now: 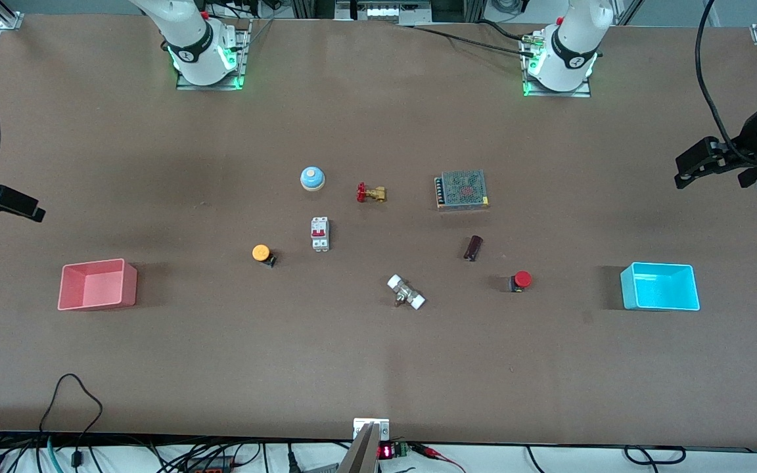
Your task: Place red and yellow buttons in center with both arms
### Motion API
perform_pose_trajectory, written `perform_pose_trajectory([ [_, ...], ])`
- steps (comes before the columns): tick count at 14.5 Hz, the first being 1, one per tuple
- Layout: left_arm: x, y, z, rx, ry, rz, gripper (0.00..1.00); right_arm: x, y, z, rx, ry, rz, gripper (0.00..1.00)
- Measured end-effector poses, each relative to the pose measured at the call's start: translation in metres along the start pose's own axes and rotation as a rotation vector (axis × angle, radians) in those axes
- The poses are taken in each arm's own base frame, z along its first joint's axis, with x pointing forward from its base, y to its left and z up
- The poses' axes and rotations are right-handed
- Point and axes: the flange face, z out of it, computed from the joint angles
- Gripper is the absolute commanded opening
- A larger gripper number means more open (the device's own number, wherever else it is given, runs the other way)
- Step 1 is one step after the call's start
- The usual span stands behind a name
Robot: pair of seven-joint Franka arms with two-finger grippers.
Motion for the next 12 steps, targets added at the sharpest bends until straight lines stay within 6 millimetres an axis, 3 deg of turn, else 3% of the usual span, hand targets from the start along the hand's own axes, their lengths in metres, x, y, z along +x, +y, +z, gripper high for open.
perform_pose_trajectory([
  [4,0.000,0.000,0.000,0.000,-0.004,0.000,1.00,-0.010,-0.011,-0.006,-0.014,-0.027,-0.033,1.00],
  [12,-0.004,-0.005,-0.001,0.004,-0.020,-0.007,1.00,-0.050,-0.002,-0.031,0.003,-0.025,-0.039,1.00],
])
